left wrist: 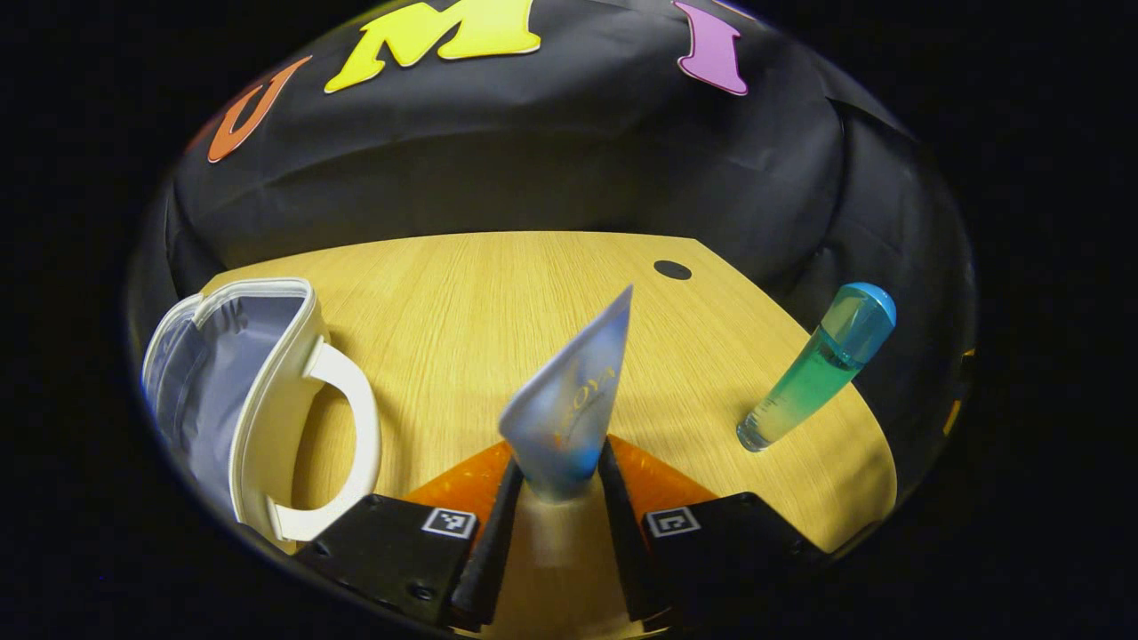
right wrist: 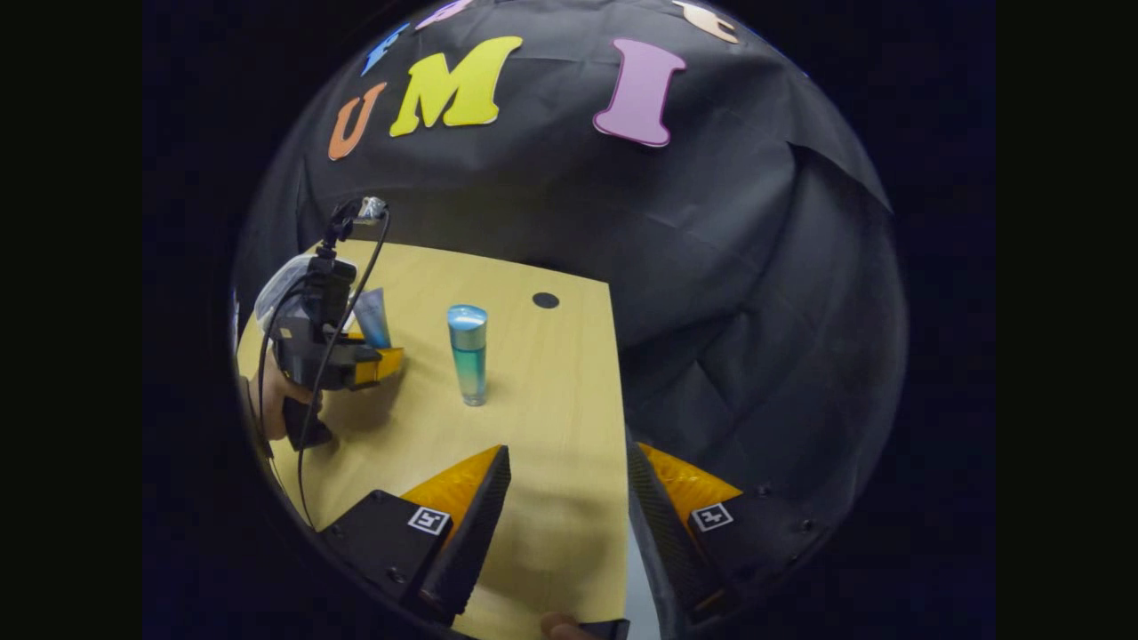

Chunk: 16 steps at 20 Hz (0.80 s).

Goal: First open the suitcase, pack the skin care products into it, and then close the suitcase.

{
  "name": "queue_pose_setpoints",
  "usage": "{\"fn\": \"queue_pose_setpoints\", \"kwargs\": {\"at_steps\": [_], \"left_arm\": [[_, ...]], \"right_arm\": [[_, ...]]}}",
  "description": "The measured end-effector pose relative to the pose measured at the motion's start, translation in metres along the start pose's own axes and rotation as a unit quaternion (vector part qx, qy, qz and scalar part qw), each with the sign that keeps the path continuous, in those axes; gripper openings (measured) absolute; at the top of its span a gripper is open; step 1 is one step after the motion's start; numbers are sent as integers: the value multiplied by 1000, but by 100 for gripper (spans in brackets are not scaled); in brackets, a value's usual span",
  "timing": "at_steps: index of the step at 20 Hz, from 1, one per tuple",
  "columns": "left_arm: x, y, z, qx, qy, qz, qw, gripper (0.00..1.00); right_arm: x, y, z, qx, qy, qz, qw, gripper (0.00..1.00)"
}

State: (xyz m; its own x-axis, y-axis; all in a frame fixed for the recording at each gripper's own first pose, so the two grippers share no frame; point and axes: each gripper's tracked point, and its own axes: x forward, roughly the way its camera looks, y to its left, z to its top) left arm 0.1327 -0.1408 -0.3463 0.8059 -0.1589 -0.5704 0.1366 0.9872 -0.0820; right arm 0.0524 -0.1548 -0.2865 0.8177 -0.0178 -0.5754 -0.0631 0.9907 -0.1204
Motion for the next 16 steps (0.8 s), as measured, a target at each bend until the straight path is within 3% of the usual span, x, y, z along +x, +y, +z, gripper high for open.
{"fn": "queue_pose_setpoints", "kwargs": {"at_steps": [2,3,7,12,16], "left_arm": [[-4,2,2,-3,-1,-4,1000,53],[-5,2,2,-5,-1,-8,1000,45],[-33,10,22,12,-14,-7,1000,43],[-109,24,49,30,-31,6,999,43],[-171,44,58,15,-37,26,999,42]], "right_arm": [[8,11,8,3,-5,11,1000,79],[12,16,11,1,-7,12,1000,79],[21,46,27,5,-23,41,999,79],[57,83,38,10,-27,63,998,80],[101,90,45,6,-34,42,999,80]]}}
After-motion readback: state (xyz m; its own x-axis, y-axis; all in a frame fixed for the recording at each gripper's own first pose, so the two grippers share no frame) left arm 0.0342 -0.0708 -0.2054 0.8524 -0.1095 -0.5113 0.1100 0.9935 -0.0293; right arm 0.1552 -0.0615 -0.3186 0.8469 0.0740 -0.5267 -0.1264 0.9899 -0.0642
